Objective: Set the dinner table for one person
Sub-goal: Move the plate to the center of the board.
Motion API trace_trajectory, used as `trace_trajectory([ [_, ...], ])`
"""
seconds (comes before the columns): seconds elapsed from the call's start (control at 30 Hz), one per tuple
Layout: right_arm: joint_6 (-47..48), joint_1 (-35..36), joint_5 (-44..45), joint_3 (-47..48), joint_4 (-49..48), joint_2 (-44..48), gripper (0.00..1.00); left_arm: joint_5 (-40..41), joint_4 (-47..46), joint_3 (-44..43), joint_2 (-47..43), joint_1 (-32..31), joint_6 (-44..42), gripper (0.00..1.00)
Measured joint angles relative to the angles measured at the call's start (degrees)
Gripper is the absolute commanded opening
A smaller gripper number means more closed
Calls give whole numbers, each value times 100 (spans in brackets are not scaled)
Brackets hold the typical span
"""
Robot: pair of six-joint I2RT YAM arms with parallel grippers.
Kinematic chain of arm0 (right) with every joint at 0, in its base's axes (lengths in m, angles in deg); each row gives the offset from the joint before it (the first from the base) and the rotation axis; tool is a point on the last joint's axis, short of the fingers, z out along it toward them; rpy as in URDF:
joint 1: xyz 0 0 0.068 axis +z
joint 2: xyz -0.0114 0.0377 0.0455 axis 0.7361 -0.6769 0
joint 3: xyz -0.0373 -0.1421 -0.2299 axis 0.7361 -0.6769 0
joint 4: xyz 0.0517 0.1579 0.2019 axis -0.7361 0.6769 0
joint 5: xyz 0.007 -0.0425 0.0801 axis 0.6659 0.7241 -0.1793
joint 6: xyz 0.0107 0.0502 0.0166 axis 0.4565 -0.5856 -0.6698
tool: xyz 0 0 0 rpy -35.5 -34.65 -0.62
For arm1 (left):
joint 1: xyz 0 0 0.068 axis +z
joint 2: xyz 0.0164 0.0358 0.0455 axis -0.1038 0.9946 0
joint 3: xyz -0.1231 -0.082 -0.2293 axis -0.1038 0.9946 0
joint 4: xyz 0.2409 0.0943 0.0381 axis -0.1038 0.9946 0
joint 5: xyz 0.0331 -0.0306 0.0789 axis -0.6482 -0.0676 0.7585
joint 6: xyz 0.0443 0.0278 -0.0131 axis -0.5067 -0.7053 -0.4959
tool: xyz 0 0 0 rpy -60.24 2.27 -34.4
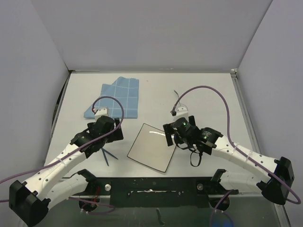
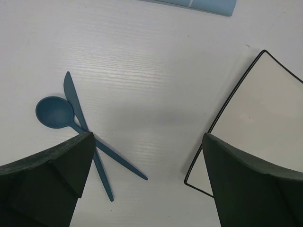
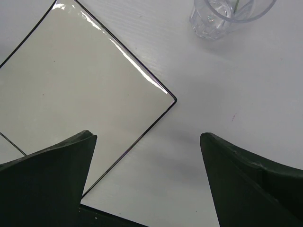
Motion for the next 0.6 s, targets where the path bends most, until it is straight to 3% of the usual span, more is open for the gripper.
trace_trajectory([
  [0.6, -9, 0, 192, -271, -66, 151, 100, -59, -313, 361, 94, 0, 92, 97],
])
